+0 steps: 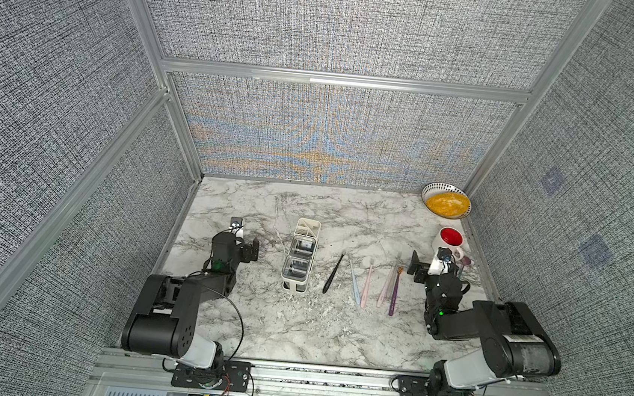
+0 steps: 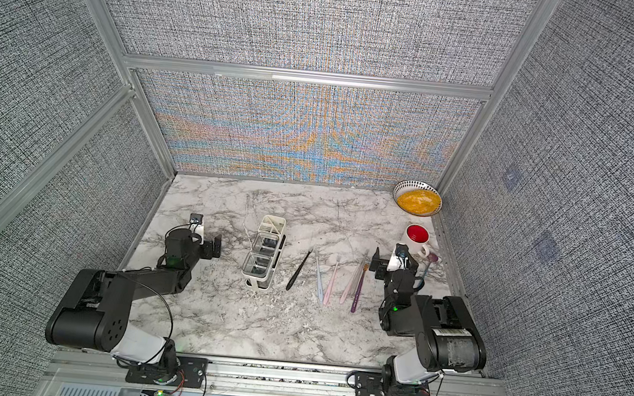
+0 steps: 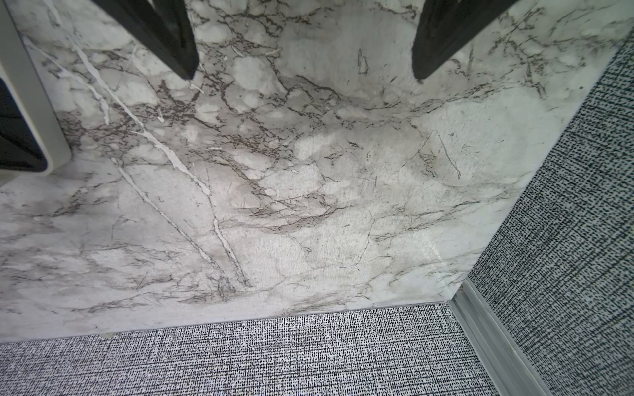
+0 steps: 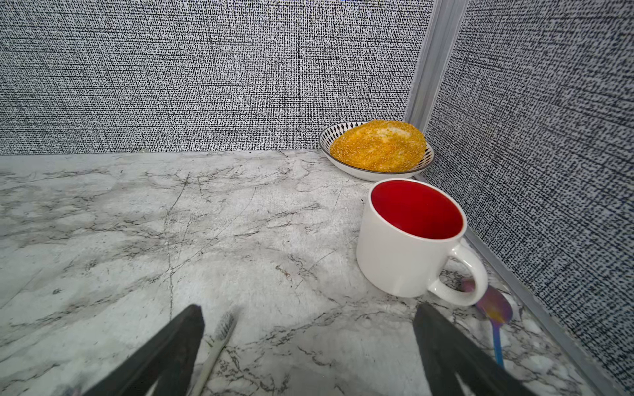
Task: Place the toothbrush into the toothbrush holder
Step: Move the toothbrush holder to the center of the board.
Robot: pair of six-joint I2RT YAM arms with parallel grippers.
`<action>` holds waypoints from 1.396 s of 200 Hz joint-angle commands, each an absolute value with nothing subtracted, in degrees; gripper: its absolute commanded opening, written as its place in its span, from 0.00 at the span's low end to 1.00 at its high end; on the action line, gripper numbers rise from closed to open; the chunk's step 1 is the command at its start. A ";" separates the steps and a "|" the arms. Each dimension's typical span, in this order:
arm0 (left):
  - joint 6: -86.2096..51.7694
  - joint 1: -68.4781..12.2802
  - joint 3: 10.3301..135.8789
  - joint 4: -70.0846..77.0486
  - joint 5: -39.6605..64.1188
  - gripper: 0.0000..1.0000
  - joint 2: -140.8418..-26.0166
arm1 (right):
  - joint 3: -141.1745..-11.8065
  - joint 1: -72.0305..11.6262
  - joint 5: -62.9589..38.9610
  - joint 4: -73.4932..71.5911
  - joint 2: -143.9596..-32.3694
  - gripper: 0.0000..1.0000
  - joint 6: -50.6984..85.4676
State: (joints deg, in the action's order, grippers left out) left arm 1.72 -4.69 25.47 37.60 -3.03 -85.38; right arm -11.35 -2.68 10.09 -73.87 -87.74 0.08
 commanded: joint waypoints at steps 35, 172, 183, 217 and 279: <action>2.27 -4.63 25.58 39.44 -3.25 0.99 -85.09 | -11.51 -2.69 9.67 -75.06 -87.80 0.98 0.00; -26.35 -11.29 62.50 -31.92 4.60 0.99 -74.44 | -51.24 -26.37 4.69 -0.72 -80.72 0.81 16.49; -27.49 -12.99 63.52 -34.72 5.77 0.99 -74.16 | -52.64 -29.30 4.04 2.02 -83.42 0.79 18.87; -28.69 -17.14 63.97 -40.49 8.89 0.99 -73.43 | -58.00 -35.83 1.86 9.25 -92.10 0.76 24.80; -40.47 -21.87 52.23 -26.84 24.08 0.99 -68.53 | -60.36 -38.68 -1.71 7.68 -100.87 0.67 30.06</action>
